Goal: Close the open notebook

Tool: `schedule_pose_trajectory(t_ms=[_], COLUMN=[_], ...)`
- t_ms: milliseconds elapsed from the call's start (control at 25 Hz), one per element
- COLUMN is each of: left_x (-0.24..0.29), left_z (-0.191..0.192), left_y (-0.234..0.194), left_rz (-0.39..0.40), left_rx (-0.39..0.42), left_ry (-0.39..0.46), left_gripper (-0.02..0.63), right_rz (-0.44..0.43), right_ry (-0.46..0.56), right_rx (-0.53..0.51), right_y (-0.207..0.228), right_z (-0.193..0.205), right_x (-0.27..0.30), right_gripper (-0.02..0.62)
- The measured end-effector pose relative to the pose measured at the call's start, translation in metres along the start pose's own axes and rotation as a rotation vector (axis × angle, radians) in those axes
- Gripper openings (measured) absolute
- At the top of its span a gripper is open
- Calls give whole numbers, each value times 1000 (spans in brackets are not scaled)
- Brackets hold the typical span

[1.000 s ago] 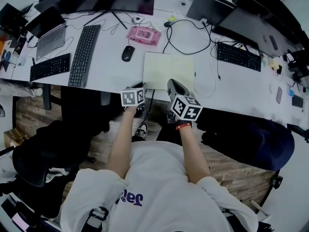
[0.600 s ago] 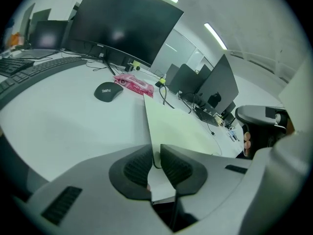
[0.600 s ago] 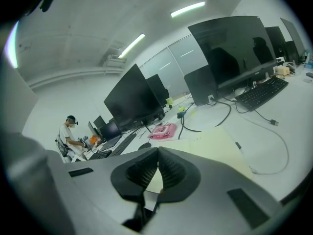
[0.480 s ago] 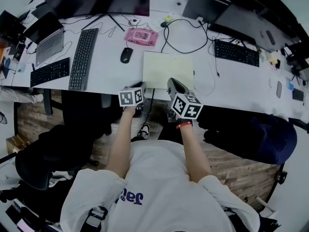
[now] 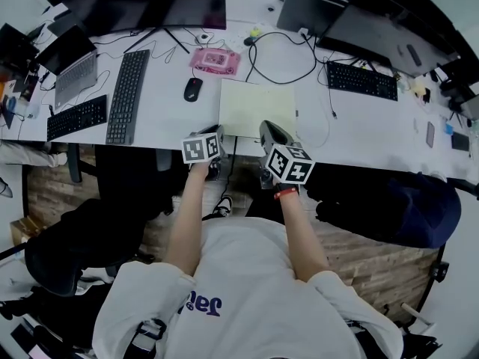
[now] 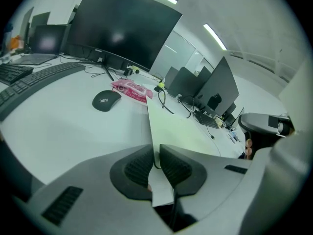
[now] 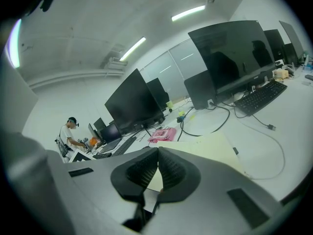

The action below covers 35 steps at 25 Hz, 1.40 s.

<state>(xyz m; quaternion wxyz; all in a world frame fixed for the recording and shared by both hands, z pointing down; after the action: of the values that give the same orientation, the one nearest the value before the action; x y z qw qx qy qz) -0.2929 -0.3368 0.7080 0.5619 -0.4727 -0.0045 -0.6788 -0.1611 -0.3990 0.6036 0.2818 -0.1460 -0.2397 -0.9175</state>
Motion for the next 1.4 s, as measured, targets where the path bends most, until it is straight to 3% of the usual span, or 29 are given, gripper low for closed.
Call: schedule_pose_trajectory(t_ms=[240,880,1400], left_x=[-5,-16,-17], left_z=[-13,-26,-24], left_y=[14,48,80], left_rz=[-54,-7,26], left_rx=[104,109,210], left_ry=[26,98,132], left_gripper=[60,51,48], right_rz=[3,-1,10], right_ry=[16,37,52], right_rx=[-4,-14,-4], right_y=[4,15,25], right_z=[-7,-18,-17], right_x=[-6,-21,-37], right_gripper=[15,15,15])
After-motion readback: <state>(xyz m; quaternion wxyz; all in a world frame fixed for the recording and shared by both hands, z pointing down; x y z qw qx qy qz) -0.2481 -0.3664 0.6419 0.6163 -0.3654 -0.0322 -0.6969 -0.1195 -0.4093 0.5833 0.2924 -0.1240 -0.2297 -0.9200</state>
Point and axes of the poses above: the fingertips, and each gripper's own axes: x forward along the fingers, y to its right, z out of its underside, the point moved 1 cm from there along -x, backward along the fingers, and after that the axes turned 8 degrees about -x, right-handed, at the moved point
